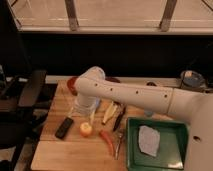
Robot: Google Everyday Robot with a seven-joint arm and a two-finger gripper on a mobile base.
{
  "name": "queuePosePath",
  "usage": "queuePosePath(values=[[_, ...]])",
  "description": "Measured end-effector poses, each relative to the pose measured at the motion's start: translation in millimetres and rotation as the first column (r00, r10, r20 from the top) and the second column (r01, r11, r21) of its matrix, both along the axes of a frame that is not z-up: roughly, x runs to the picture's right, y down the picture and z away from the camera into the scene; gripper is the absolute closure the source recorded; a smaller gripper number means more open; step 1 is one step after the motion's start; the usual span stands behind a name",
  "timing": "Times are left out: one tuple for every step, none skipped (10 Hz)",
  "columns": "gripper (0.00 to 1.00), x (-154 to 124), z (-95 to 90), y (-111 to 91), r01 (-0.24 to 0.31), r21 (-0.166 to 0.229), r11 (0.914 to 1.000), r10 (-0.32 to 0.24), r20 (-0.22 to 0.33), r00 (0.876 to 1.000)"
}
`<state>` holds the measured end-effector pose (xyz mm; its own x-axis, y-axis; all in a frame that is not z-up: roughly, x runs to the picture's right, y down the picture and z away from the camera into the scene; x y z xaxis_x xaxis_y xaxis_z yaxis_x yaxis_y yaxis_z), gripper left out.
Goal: Wipe red bowl with eraser
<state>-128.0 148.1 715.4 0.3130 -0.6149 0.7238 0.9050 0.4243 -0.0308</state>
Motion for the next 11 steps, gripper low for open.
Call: queuePosePath(values=[[0.34,-9.2,6.4,0.3,-0.018,0.003,0.9998,0.018,-0.007,1.000],[0.34,-15.0,13.1,1.5,-0.059,-0.005,0.9982,0.059,-0.023,0.998],[0.34,-20.5,17.7,2.9,-0.097,-0.022,0.9951,0.096,-0.036,0.995],[0.34,-23.2,18.0,3.3,-0.101,-0.025,0.9946,0.100,-0.036,0.994],[0.34,-23.0,17.9,3.2,-0.101,-0.025,0.9945,0.100,-0.036,0.994],[0.34,-21.7,18.1,3.0,-0.103,-0.025,0.9944,0.102,-0.037,0.994],[0.34,-21.6,18.3,3.0,-0.103,-0.025,0.9944,0.102,-0.038,0.994],[0.34,-22.3,18.3,3.1,-0.102,-0.025,0.9945,0.101,-0.037,0.994],[0.34,-22.9,18.8,2.9,-0.102,-0.026,0.9945,0.101,-0.035,0.994],[0.34,-25.9,23.4,3.9,-0.105,-0.042,0.9936,0.104,-0.023,0.994],[0.34,-34.3,30.8,7.3,-0.110,-0.060,0.9921,0.110,-0.005,0.994]])
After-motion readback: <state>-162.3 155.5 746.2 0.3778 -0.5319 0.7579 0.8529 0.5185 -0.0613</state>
